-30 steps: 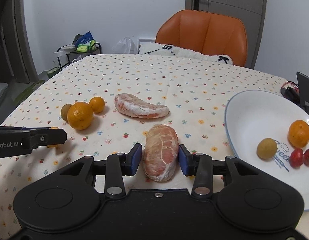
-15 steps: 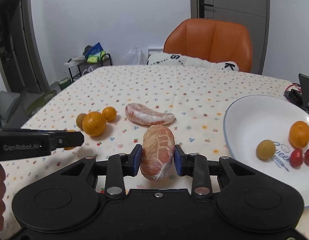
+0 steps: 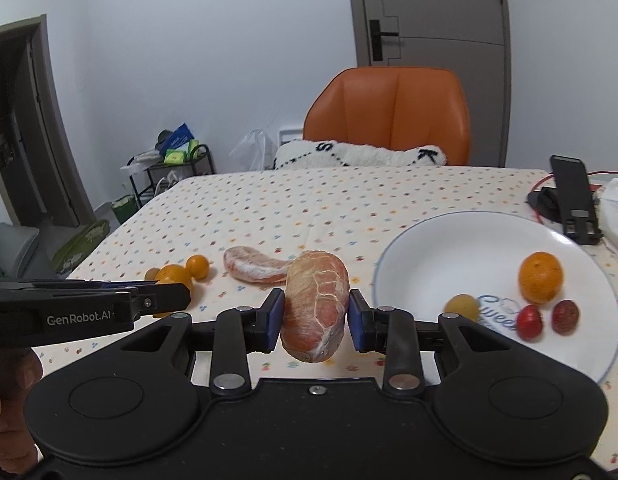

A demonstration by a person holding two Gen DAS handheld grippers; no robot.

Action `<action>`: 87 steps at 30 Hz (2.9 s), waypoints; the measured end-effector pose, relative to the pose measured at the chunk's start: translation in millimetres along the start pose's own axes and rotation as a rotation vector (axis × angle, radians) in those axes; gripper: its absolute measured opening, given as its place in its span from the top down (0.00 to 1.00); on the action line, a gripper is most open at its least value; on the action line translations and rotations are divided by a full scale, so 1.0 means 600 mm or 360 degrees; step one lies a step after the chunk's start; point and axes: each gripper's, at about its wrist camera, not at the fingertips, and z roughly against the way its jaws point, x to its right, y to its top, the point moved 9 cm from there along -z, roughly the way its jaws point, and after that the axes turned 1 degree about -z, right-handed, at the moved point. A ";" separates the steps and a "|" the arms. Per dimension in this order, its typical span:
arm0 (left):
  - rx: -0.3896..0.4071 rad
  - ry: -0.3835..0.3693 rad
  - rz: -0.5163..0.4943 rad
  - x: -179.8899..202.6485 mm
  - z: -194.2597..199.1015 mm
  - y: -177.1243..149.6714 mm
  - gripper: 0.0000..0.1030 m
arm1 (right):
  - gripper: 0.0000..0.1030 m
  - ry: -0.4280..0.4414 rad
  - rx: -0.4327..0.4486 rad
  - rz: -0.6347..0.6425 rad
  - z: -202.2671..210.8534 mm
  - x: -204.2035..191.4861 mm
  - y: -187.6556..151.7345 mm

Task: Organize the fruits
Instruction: 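Carry small orange and pomelo segment over the white plate and open both tools, then move both open tools back toward the remaining loose fruits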

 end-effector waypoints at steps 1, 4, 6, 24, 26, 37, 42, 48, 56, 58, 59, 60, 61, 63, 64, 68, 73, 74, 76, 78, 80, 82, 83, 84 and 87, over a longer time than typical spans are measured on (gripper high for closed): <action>0.0003 -0.0007 -0.0007 0.006 -0.001 0.002 0.79 | 0.69 -0.0006 0.0008 -0.0008 0.003 0.005 0.001; 0.0013 -0.0026 -0.0034 0.024 -0.003 0.007 0.79 | 0.69 -0.0028 0.0027 -0.0030 0.012 0.023 0.003; 0.0015 -0.0038 -0.0051 0.037 -0.006 0.009 0.79 | 0.69 -0.0045 0.0034 -0.0048 0.015 0.035 0.003; -0.0014 -0.0122 -0.0161 0.133 -0.050 0.015 0.79 | 0.69 -0.0227 0.0065 -0.0187 0.035 0.155 -0.016; -0.0014 -0.0131 -0.0175 0.143 -0.053 0.016 0.79 | 0.69 -0.0247 0.0068 -0.0205 0.037 0.169 -0.019; -0.0035 -0.0180 -0.0256 0.206 -0.084 0.015 0.79 | 0.62 -0.0291 0.0080 -0.0272 0.042 0.209 -0.030; -0.0043 -0.0202 -0.0276 0.228 -0.095 0.015 0.79 | 0.61 -0.0298 0.0071 -0.0305 0.048 0.220 -0.040; -0.0058 -0.0240 -0.0295 0.250 -0.105 0.013 0.79 | 0.60 -0.0289 0.0061 -0.0305 0.048 0.219 -0.046; -0.0054 -0.0182 -0.0286 0.235 -0.102 0.016 0.66 | 0.54 -0.0291 0.0072 -0.0296 0.047 0.214 -0.042; -0.0050 -0.0149 -0.0263 0.220 -0.100 0.018 0.57 | 0.52 -0.0281 0.0075 -0.0301 0.046 0.210 -0.040; -0.0045 -0.0133 -0.0253 0.213 -0.098 0.019 0.55 | 0.51 -0.0280 0.0078 -0.0302 0.045 0.208 -0.039; -0.0037 -0.0116 -0.0245 0.206 -0.095 0.020 0.51 | 0.51 -0.0280 0.0083 -0.0300 0.046 0.205 -0.038; -0.0032 -0.0101 -0.0240 0.199 -0.092 0.021 0.47 | 0.50 -0.0279 0.0087 -0.0298 0.045 0.203 -0.037; -0.0029 -0.0066 -0.0231 0.185 -0.087 0.023 0.40 | 0.48 -0.0271 0.0096 -0.0301 0.044 0.198 -0.034; -0.0026 -0.0049 -0.0228 0.179 -0.084 0.024 0.34 | 0.47 -0.0266 0.0101 -0.0303 0.044 0.195 -0.032; 0.0011 0.0004 -0.0218 0.157 -0.069 0.028 0.24 | 0.34 -0.0260 0.0124 -0.0274 0.043 0.180 -0.027; 0.0023 0.0026 -0.0207 0.137 -0.053 0.028 0.20 | 0.28 -0.0241 0.0129 -0.0263 0.041 0.165 -0.022; 0.0027 0.0033 -0.0206 0.133 -0.050 0.027 0.19 | 0.25 -0.0232 0.0129 -0.0263 0.041 0.162 -0.021; 0.0032 0.0046 -0.0198 0.125 -0.044 0.026 0.18 | 0.20 -0.0218 0.0136 -0.0260 0.043 0.155 -0.019; 0.0035 0.0055 -0.0189 0.116 -0.037 0.026 0.17 | 0.13 -0.0202 0.0150 -0.0255 0.045 0.147 -0.016; 0.0041 0.0065 -0.0178 0.109 -0.032 0.025 0.17 | 0.05 -0.0180 0.0162 -0.0251 0.046 0.138 -0.014; 0.0049 0.0076 -0.0164 0.100 -0.025 0.024 0.16 | 0.00 -0.0149 0.0176 -0.0246 0.047 0.130 -0.012; 0.0052 0.0081 -0.0158 0.095 -0.022 0.023 0.16 | 0.00 -0.0135 0.0185 -0.0245 0.048 0.126 -0.010; 0.0054 0.0089 -0.0151 0.090 -0.019 0.023 0.16 | 0.00 -0.0125 0.0186 -0.0247 0.048 0.123 -0.010; 0.0063 0.0113 -0.0124 0.073 -0.010 0.022 0.15 | 0.00 -0.0110 0.0171 -0.0250 0.045 0.113 -0.009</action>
